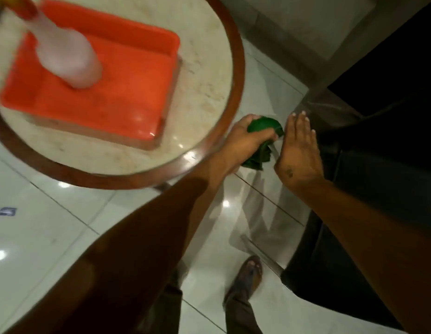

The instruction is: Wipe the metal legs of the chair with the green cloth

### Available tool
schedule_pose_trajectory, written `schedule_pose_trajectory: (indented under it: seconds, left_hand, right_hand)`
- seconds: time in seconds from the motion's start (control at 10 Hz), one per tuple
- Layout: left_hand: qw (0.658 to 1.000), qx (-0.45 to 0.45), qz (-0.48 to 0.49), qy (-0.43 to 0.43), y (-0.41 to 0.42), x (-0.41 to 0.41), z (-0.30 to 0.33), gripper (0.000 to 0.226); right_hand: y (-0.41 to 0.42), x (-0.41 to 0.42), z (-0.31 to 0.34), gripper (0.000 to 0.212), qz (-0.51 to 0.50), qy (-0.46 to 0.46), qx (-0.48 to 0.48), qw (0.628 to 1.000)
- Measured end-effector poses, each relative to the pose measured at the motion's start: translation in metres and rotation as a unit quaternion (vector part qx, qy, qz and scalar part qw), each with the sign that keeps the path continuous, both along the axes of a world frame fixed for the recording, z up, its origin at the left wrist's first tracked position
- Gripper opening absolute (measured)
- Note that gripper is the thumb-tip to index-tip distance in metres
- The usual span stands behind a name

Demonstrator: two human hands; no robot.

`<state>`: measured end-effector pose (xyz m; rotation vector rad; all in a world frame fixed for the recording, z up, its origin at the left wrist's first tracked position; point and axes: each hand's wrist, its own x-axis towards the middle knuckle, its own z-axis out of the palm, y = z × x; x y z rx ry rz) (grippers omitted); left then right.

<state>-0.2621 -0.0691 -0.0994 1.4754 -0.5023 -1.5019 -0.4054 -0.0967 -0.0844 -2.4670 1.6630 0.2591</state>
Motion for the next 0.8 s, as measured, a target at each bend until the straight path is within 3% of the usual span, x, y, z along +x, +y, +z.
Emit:
schedule_pose_trajectory:
  seconds: [0.1,0.2,0.3,0.4,0.6,0.7,0.8]
  left_hand:
    - [0.998,-0.035,-0.050,-0.019,0.022,0.050,0.049,0.039]
    - [0.971,-0.095,-0.115,-0.187,0.044,0.118,0.087,0.043]
    - [0.900,-0.120,-0.152,-0.389,0.062,0.191,0.100,0.060]
    - [0.859,-0.086,-0.153,-0.482,0.072,0.242,0.088,0.062]
    - [0.788,0.010,-0.306,-0.534,0.073,0.267,0.048,0.090]
    - [0.757,0.015,-0.320,-0.569,0.072,0.263,0.057,0.092]
    - [0.747,-0.032,-0.280,-0.602,0.061,0.253,0.108,0.089]
  right_hand:
    - [-0.010,0.032,0.031,0.105,0.035,0.011,-0.012,0.999]
    - [-0.015,0.075,0.051,0.102,0.073,0.016,-0.013,0.997]
    - [-0.008,0.125,0.056,0.094,0.094,0.002,-0.005,0.996]
    - [0.004,0.160,0.047,0.087,0.132,0.029,-0.006,0.991]
    - [0.013,0.180,0.040,0.087,0.176,0.056,-0.027,0.983]
    - [0.002,0.180,0.066,0.091,0.176,0.087,-0.046,0.979]
    - [-0.016,0.178,0.122,0.090,0.174,0.052,-0.084,0.980]
